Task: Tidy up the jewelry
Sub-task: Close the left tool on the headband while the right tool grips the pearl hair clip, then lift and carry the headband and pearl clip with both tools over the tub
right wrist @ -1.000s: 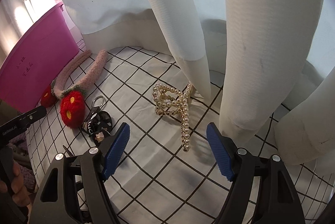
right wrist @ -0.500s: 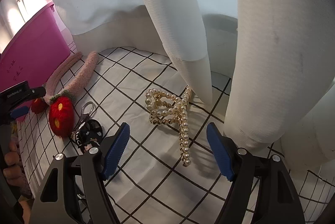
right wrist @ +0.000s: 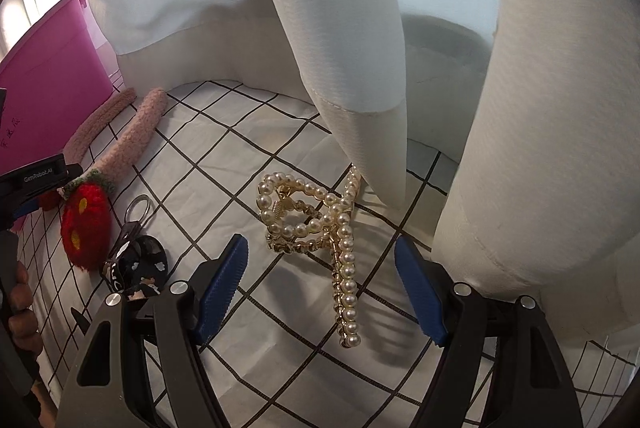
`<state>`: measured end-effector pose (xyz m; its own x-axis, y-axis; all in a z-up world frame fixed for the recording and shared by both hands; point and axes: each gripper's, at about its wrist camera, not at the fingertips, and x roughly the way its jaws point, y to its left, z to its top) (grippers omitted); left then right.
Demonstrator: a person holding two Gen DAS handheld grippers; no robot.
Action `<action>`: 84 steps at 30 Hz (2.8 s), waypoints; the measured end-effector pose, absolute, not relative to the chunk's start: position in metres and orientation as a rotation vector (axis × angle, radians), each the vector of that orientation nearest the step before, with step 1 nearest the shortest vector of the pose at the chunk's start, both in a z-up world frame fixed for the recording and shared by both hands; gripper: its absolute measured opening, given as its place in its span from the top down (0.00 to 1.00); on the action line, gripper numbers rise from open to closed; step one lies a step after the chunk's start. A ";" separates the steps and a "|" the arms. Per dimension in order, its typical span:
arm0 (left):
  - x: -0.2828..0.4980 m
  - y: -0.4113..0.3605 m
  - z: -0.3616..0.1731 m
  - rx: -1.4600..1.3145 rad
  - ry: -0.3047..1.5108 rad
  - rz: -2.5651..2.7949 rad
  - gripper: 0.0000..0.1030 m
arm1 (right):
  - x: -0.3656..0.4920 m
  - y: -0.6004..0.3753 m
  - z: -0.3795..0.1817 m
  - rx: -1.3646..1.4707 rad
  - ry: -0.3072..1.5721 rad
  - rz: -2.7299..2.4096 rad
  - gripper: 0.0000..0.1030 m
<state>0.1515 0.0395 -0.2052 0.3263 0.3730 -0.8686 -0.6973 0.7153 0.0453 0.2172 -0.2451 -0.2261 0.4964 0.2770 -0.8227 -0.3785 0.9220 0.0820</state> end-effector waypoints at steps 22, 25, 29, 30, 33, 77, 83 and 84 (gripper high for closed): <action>0.161 0.039 -0.216 -0.285 0.956 0.773 0.46 | 0.210 -0.215 -0.234 -0.197 0.909 0.395 0.40; 0.163 0.032 -0.215 -0.243 0.963 0.752 0.59 | 0.205 -0.208 -0.233 -0.227 0.892 0.401 0.49; 0.159 0.033 -0.211 -0.269 0.980 0.730 0.66 | 0.203 -0.208 -0.233 -0.226 0.888 0.413 0.57; 0.158 0.034 -0.210 -0.280 0.983 0.724 0.66 | 0.203 -0.208 -0.233 -0.222 0.889 0.419 0.57; 0.154 0.035 -0.206 -0.297 0.985 0.718 0.68 | 0.201 -0.214 -0.231 -0.204 0.890 0.429 0.58; 0.005 -0.003 -0.091 -0.346 0.837 0.675 0.90 | 0.089 -0.266 -0.135 -0.124 0.763 0.637 0.58; -0.024 -0.009 -0.035 -0.359 0.767 0.672 0.90 | 0.075 -0.259 -0.086 -0.104 0.676 0.721 0.57; -0.027 -0.008 -0.025 -0.355 0.753 0.673 0.90 | 0.073 -0.258 -0.077 -0.097 0.659 0.735 0.58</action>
